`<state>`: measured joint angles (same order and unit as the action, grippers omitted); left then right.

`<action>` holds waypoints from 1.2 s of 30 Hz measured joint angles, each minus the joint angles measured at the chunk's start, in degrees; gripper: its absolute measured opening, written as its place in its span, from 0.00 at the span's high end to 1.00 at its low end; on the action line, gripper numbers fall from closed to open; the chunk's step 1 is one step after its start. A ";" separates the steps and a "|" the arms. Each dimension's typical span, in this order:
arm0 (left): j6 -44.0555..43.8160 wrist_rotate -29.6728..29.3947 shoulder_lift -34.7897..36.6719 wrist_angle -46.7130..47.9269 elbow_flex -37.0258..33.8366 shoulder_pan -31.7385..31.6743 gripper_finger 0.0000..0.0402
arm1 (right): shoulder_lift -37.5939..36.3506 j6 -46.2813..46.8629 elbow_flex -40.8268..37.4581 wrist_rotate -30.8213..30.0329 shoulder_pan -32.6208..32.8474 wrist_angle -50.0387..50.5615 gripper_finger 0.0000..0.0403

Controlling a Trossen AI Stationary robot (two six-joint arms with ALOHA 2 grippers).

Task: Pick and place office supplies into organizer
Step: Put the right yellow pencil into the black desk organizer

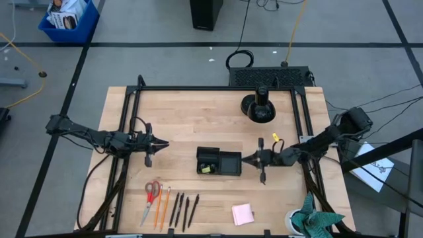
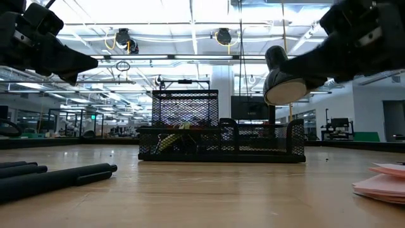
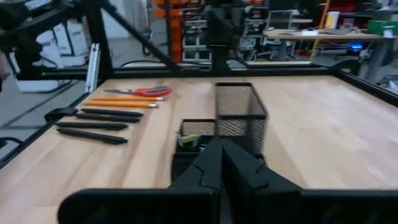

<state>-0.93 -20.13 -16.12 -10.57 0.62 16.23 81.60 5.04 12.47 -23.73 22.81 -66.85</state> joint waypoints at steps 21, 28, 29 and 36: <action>-11.32 1.81 -0.73 7.03 0.07 4.11 0.89 | -47.28 -9.69 -4.98 3.07 -7.93 37.18 1.00; -17.69 1.59 -3.99 6.18 1.80 6.63 0.89 | -55.83 -10.09 -10.53 4.46 -10.02 35.35 1.00; -18.12 1.35 -4.99 6.22 2.90 7.29 0.89 | -56.08 -10.06 -10.53 5.17 -10.46 36.23 1.00; -21.86 -7.09 -18.16 16.83 18.23 14.43 0.89 | -56.22 -9.61 -10.62 9.05 -12.42 36.89 1.00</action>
<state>-22.79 -27.23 -34.28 6.27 18.85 30.65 25.39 -4.56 1.85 -14.67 10.38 -29.96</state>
